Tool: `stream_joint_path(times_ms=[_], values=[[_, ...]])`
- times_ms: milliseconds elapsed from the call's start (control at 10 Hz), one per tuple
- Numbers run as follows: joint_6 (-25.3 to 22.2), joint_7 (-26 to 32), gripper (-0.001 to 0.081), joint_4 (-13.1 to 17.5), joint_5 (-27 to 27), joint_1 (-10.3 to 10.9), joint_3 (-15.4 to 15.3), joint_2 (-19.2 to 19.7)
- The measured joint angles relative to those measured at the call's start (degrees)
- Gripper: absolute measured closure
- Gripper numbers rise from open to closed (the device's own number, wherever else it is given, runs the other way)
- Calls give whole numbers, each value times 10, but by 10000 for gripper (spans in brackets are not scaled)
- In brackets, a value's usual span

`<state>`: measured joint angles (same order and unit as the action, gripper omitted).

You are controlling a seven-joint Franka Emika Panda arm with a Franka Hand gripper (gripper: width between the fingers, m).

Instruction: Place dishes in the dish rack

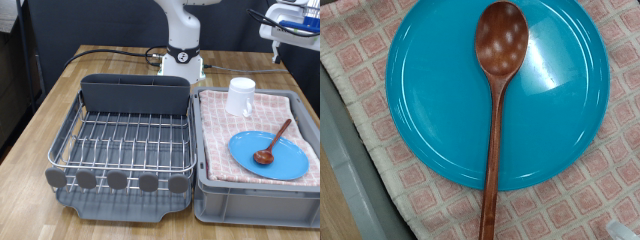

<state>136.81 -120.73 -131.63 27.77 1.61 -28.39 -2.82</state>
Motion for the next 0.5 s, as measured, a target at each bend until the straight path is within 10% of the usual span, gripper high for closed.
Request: stream_joint_path(times_ms=[500], values=[[64,-68,4,-7,72,0,6,62]])
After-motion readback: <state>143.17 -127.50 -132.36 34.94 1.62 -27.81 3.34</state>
